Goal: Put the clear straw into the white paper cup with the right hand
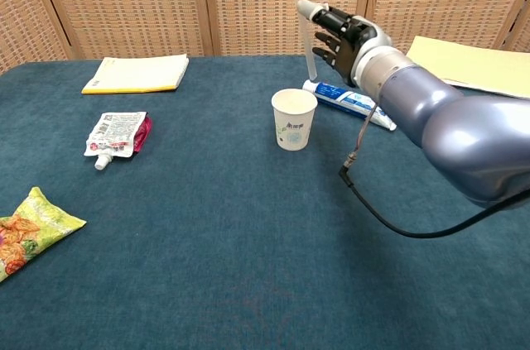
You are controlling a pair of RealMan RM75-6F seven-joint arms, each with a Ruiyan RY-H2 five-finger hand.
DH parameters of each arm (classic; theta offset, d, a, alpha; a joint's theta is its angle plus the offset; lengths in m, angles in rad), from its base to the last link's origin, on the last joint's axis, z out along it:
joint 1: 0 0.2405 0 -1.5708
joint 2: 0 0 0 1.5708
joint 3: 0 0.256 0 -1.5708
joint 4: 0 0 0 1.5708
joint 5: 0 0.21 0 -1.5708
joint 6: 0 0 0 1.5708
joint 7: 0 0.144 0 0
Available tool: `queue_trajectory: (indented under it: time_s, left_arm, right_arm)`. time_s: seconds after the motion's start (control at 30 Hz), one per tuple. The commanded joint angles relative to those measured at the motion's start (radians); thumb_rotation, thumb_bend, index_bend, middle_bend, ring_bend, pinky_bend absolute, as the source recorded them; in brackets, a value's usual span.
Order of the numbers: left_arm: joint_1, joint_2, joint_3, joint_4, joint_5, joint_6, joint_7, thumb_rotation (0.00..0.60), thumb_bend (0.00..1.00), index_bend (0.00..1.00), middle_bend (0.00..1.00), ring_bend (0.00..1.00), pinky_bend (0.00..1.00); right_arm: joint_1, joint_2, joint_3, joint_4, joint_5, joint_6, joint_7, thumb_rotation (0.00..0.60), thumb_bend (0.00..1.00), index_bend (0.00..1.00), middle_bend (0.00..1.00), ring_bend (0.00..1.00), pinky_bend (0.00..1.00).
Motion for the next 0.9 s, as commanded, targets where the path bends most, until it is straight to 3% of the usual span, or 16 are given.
queue_trajectory:
  time_s: [0.03,0.6,0.9]
  left_arm:
    - [-0.001,-0.001,0.0,0.002,0.0,-0.002,-0.001,0.6,0.07,0.0,0.0,0.0,0.0]
    - [-0.008,-0.005,-0.006,0.02,-0.028,-0.024,-0.008,0.6,0.07,0.0,0.0,0.0,0.0]
    - [-0.01,-0.005,-0.005,0.025,-0.033,-0.034,-0.016,0.6,0.07,0.0,0.0,0.0,0.0]
  right_arm:
    - [0.018,-0.014,-0.006,0.026,-0.005,-0.007,0.02,0.6,0.56,0.61,0.21,0.0,0.0]
    - [0.088,-0.067,-0.037,0.156,-0.02,-0.045,0.116,0.6,0.56,0.61,0.21,0.0,0.0]
    - [0.102,-0.079,-0.058,0.196,-0.027,-0.056,0.129,0.6,0.53,0.54,0.17,0.0,0.0]
